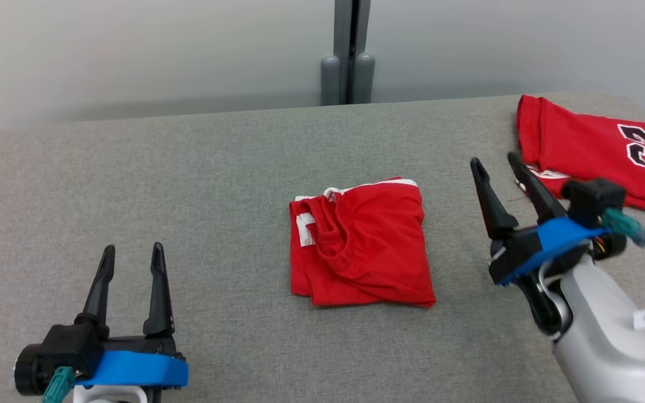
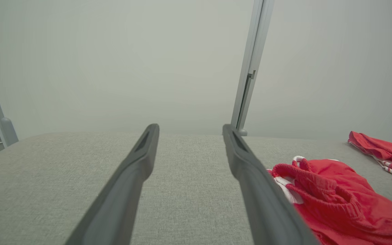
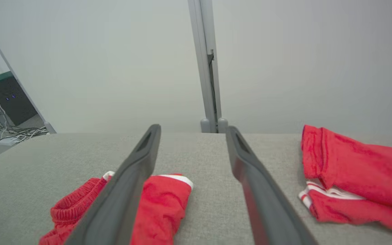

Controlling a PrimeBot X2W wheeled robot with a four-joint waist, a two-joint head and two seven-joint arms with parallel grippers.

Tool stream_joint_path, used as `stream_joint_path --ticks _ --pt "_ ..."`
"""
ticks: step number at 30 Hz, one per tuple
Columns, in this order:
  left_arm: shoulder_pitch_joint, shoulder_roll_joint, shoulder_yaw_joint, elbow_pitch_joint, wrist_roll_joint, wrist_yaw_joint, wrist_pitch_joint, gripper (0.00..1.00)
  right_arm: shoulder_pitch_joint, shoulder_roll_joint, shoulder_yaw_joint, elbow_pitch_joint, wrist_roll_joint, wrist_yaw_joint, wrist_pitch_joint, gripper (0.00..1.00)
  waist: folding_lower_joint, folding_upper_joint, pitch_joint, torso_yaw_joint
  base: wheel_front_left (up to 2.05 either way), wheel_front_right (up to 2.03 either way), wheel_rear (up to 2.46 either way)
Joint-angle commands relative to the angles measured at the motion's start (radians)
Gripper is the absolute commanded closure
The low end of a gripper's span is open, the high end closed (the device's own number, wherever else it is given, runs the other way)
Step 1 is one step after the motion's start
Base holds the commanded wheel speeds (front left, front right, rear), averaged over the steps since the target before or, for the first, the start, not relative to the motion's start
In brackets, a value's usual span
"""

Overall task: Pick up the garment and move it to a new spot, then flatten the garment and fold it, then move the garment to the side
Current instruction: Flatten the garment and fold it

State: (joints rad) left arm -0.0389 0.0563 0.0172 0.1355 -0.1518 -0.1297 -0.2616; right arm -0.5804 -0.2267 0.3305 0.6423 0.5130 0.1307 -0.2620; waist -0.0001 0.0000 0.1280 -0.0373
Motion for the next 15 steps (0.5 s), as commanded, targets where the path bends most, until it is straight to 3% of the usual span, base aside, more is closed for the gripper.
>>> stream_joint_path --ticks 1,15 --pt "0.013 0.002 0.010 0.007 0.010 -0.002 -0.005 0.00 0.053 0.009 -0.041 -0.041 -0.042 0.000 -0.003 0.00 0.0001 0.0000 -0.015 -0.013 0.00 0.00 0.00" --pt "0.058 -0.002 0.026 0.050 0.062 -0.001 -0.005 0.00 0.409 0.120 -0.267 -0.317 -0.270 0.000 -0.003 0.00 0.0001 0.0000 -0.093 -0.023 0.00 0.00 0.00"
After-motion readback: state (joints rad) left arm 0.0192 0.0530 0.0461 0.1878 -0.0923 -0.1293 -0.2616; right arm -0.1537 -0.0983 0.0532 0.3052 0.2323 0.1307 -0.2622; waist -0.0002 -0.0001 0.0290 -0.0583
